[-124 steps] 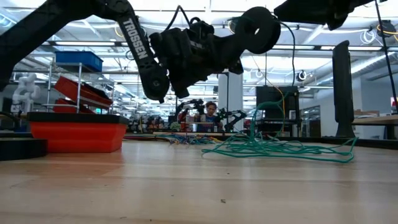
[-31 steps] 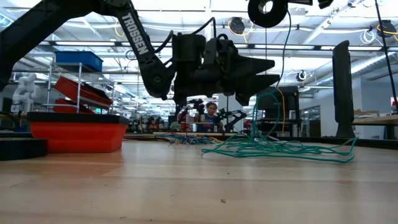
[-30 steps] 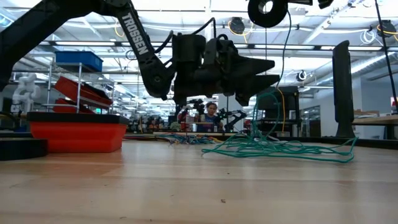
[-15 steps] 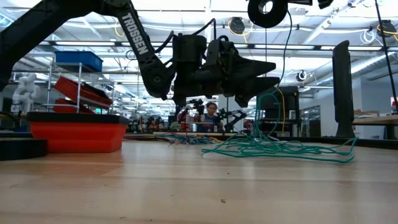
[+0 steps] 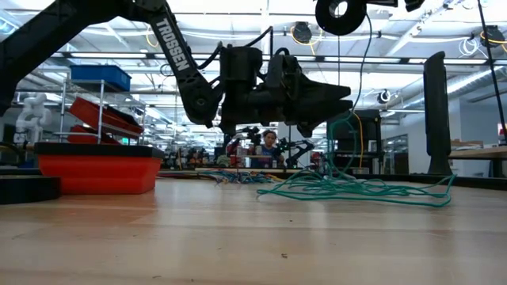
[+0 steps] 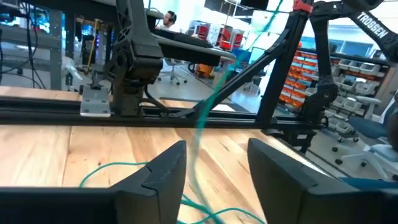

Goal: Coil cords
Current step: Coil the green wire onto the spool

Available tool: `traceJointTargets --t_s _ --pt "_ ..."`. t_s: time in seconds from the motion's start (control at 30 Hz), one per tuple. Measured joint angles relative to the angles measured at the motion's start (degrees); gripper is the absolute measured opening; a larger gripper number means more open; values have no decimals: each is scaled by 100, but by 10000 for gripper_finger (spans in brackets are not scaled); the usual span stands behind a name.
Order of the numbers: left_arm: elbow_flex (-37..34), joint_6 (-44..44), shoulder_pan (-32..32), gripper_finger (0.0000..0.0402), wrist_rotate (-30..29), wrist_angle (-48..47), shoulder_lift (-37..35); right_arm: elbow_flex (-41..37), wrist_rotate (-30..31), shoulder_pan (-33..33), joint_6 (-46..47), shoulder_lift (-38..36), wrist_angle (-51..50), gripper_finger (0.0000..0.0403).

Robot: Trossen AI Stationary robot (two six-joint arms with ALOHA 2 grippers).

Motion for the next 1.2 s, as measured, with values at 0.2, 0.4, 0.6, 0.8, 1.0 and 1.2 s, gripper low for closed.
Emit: traceJointTargets --t_s 0.2,0.4,0.6,0.8,1.0,1.2 --pt "0 -344 -1 163 525 652 0 0 2 0 2 0 2 0" --pt "0 56 -12 163 77 -171 -9 -2 2 0 2 0 0 0" --pt "0 711 -177 163 -537 -653 -9 -2 2 0 2 0 2 0" --pt "99 722 -204 163 -558 -600 -9 -2 4 -1 2 0 4 0" --pt "237 723 -200 149 -650 -955 -9 -2 4 0 24 0 4 0" --pt "356 907 -200 113 -691 -1340 -9 -2 6 0 24 0 4 0"
